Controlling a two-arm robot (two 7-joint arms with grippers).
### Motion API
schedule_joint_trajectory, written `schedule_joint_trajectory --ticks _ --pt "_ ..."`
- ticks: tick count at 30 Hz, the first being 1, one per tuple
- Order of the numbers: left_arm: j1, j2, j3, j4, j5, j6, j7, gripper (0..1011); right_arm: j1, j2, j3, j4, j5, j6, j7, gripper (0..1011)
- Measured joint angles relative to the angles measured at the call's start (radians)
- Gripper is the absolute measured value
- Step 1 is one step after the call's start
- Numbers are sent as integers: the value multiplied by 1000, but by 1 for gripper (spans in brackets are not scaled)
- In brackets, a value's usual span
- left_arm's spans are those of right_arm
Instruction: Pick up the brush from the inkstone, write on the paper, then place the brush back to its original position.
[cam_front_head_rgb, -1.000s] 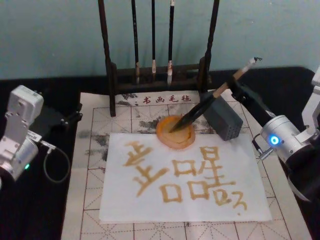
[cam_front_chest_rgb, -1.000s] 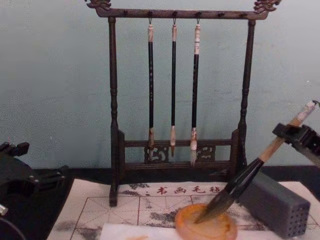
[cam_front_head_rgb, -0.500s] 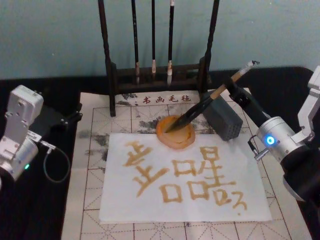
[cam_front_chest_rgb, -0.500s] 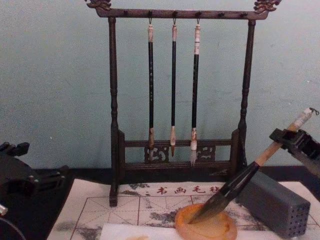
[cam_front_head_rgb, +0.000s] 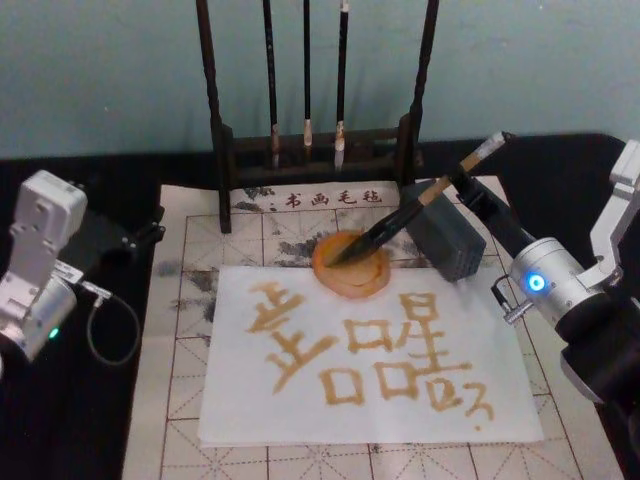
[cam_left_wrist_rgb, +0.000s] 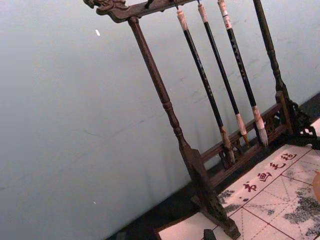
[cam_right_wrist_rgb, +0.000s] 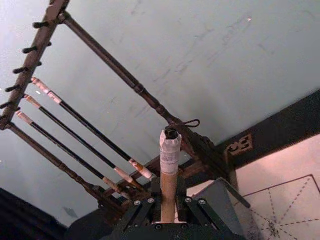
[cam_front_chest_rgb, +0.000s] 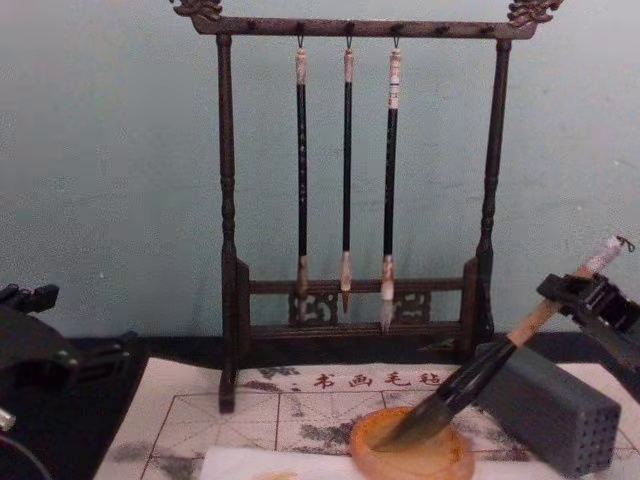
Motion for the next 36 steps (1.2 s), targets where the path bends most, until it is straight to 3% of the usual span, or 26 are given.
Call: schedule_joint_trajectory --ticks 10,27,33,36 --pt "0 0 0 0 0 0 0 1001 3 4 2 12 23 12 -5 195" --pt "0 0 0 0 0 0 0 1001 3 5 2 13 25 13 -5 198" --pt "0 0 0 0 0 0 0 1001 3 4 2 13 25 13 -5 340" --pt "0 0 0 0 0 0 0 1001 3 4 2 13 25 13 -5 466"
